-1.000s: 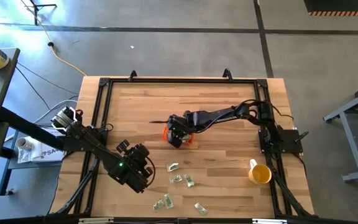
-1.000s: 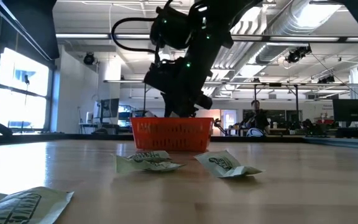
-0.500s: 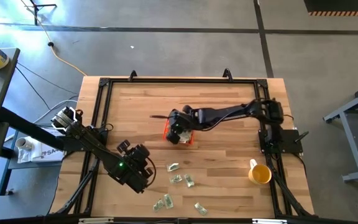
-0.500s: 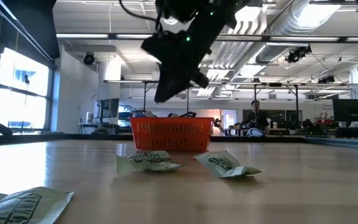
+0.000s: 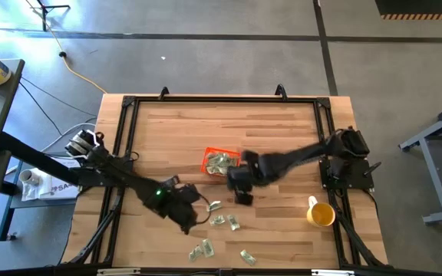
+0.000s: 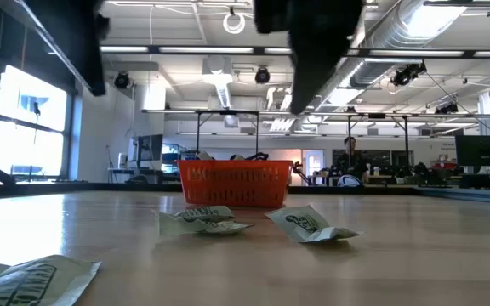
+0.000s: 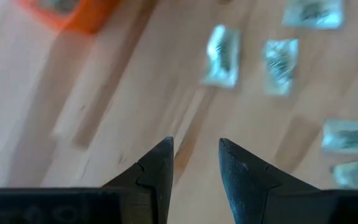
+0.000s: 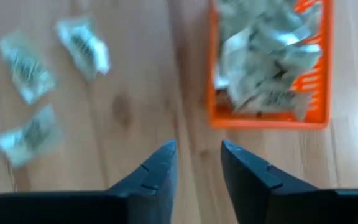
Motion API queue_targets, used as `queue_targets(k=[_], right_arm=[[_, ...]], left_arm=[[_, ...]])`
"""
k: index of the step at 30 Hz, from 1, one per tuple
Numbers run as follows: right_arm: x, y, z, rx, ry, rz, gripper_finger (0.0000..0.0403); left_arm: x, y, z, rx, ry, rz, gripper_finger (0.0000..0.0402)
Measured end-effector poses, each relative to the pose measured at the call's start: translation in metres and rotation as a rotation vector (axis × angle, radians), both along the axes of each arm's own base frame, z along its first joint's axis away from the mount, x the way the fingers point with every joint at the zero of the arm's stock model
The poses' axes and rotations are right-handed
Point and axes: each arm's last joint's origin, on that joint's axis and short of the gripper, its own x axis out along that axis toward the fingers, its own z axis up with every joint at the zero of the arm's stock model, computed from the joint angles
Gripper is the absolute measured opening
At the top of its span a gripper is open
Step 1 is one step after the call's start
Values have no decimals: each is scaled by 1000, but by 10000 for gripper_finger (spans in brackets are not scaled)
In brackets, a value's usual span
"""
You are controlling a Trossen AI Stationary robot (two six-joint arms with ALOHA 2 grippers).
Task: Pick and place Stevia / Truvia into bins
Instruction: Put the light green stevia packet into the orange bin
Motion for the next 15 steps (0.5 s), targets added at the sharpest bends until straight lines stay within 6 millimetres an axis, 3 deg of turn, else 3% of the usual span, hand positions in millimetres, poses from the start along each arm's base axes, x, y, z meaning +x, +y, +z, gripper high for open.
queue_targets(k=[7,11,15], right_arm=[[-36,74,-13,-89,14,-18,196],[-66,106,-24,-107,24,-133,246],[-93,129,-30,-106,-11,-297,270]], left_arm=[[34,14,-20,-95,-219,-199,169],[39,24,-34,-73,-270,-269,201],[36,36,-47,-42,-235,-251,238]])
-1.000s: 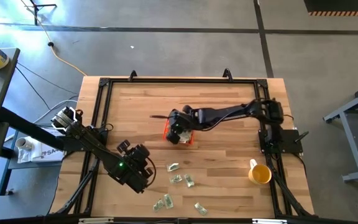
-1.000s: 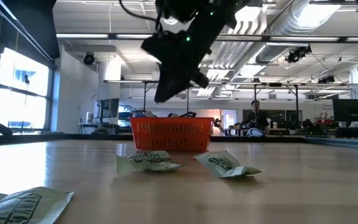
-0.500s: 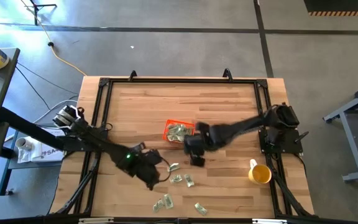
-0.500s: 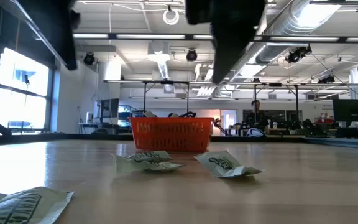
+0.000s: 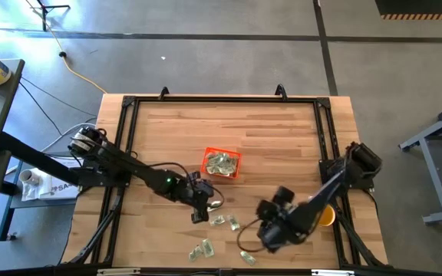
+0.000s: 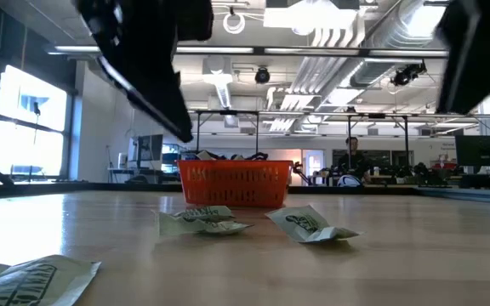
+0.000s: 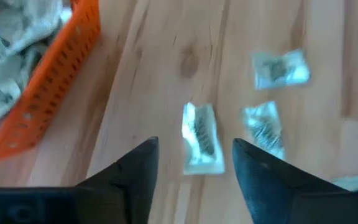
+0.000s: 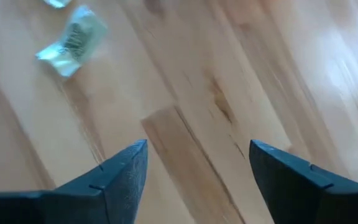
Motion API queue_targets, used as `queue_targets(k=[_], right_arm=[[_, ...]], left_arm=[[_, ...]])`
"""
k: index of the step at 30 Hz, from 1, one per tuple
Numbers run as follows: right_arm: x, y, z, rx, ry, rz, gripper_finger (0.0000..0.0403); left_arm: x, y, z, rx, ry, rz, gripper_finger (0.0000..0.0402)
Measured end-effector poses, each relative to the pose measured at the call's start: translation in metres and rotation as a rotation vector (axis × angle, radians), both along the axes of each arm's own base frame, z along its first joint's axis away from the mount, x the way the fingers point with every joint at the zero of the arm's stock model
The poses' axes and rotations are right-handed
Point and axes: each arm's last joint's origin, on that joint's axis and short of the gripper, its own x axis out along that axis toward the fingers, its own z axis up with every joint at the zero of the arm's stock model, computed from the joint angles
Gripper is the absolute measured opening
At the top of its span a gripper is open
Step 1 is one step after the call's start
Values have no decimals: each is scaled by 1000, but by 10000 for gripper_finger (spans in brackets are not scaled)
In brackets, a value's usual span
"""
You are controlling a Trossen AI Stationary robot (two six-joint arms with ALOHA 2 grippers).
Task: Pick and place Stevia / Truvia into bins
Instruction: Put the light green stevia packet into the orange bin
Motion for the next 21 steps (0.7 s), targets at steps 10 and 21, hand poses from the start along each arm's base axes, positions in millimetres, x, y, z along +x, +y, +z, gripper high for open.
queue_targets(k=[10,21], right_arm=[[-22,10,0,-67,-54,-145,273],[-13,-5,1,-122,-54,-160,273]], left_arm=[[0,2,-27,-39,-133,-25,263],[11,-3,-80,-27,-22,44,232]])
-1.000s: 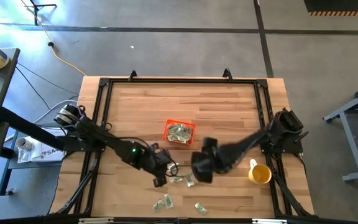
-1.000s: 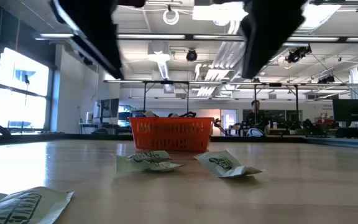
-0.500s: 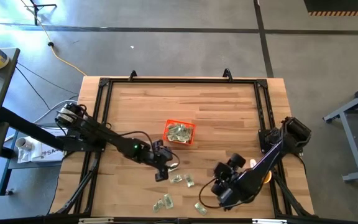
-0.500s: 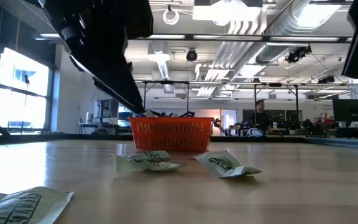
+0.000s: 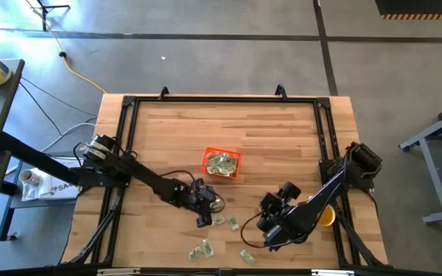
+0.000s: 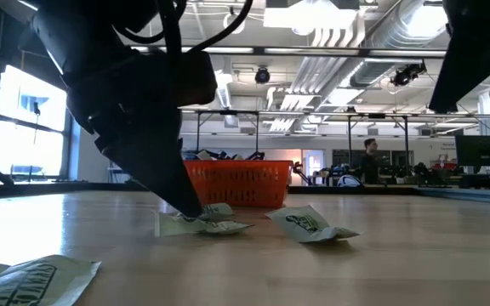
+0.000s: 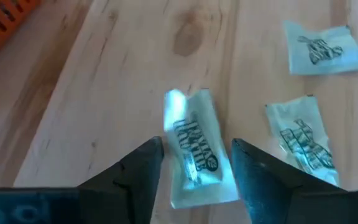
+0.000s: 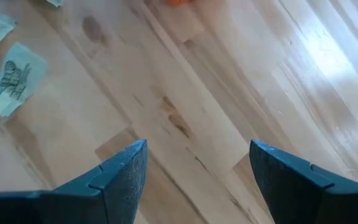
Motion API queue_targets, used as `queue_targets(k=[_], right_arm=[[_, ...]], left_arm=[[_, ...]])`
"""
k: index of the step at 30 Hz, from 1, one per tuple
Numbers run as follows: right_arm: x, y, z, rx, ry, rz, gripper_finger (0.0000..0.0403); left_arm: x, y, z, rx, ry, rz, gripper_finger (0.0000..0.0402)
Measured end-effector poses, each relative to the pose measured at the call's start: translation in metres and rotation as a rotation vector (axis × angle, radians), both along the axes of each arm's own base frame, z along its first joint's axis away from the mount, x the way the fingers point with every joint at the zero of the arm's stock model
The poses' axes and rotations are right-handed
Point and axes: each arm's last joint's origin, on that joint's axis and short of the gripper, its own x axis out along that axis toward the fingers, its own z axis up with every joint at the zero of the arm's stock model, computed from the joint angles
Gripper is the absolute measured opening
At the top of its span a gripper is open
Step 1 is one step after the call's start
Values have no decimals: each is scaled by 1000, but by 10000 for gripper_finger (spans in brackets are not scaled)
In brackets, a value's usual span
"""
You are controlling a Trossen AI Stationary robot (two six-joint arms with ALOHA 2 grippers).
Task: Pick and place Stevia / Truvia into bins
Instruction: Put the light green stevia packet into the orange bin
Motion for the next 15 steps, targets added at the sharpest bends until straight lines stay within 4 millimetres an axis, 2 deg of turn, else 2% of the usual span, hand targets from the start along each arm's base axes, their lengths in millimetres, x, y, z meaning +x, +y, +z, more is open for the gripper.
queue_targets(k=[4,10,13,15], right_arm=[[3,-5,2,-4,-8,-16,273],[6,-18,22,-27,-101,-8,257],[7,-30,33,-44,-131,-18,243],[7,-38,41,-53,-156,-28,232]], left_arm=[[0,1,-2,42,0,22,179],[-2,4,6,132,-8,-26,36],[-4,7,14,142,-6,-25,31],[0,7,32,120,-31,-32,45]])
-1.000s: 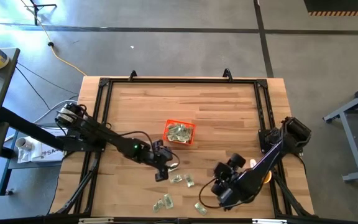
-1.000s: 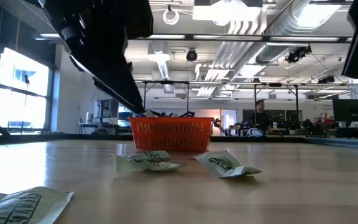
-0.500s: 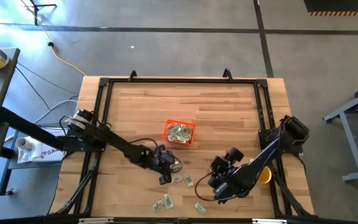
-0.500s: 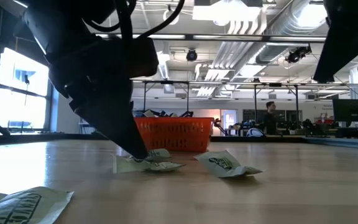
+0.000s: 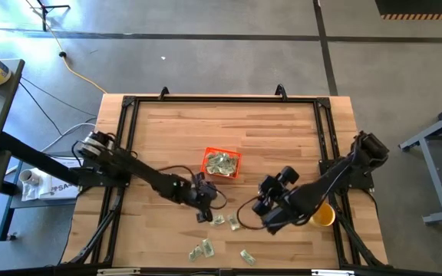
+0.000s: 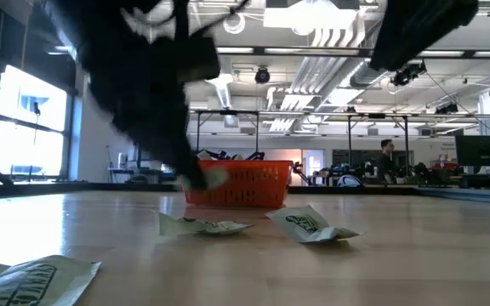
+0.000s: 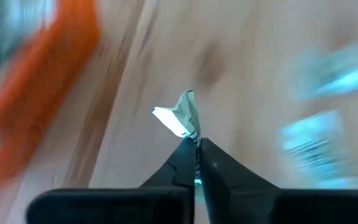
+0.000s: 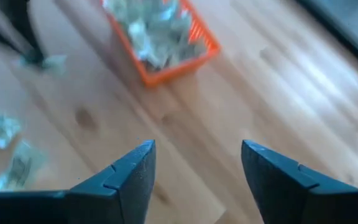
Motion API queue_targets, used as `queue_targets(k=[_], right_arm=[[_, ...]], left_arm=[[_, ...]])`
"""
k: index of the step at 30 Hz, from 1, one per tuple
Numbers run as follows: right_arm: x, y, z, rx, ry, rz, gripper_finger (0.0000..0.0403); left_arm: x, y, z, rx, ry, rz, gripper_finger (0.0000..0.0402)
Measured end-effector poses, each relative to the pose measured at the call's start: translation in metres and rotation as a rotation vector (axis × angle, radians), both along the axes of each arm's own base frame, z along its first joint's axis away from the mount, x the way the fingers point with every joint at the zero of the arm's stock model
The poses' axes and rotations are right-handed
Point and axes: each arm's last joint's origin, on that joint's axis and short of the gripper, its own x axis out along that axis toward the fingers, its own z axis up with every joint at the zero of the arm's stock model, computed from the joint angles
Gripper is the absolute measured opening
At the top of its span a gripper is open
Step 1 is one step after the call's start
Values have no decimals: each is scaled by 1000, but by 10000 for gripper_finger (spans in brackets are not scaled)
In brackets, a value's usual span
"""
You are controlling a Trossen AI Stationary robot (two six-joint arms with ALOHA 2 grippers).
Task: Pick and place Stevia / Truvia into bins
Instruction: Put the light green stevia packet into the orange bin
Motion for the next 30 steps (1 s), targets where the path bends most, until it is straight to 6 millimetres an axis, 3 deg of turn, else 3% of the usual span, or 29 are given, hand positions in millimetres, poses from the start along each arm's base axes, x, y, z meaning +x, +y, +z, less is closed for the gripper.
queue_targets(k=[4,6,8,10,12,14,16,19,22,26,30], right_arm=[[-6,-10,25,-29,-110,21,205],[-12,-15,38,-44,-157,34,189],[-17,-20,48,-55,-184,40,173],[-22,-27,56,-62,-194,38,160],[-23,-34,60,-64,-192,24,151],[-24,-37,61,-60,-183,16,146],[-22,-38,60,-39,-179,9,146],[-18,-34,57,1,-180,14,151],[-12,-25,49,11,-139,73,162],[-2,-12,27,4,-8,149,181],[19,-1,-6,32,88,200,197]], left_arm=[[9,11,57,37,-65,-68,60],[14,29,82,155,-93,-48,44],[16,56,93,241,-89,-21,30],[20,90,89,223,-42,-35,30],[20,123,70,86,36,-60,30],[19,145,55,-60,92,-32,41],[14,154,48,-149,155,26,76],[9,156,44,-138,225,104,147],[8,146,63,-141,192,125,215],[4,115,96,-189,111,50,286],[-9,79,117,-217,72,-41,316]])
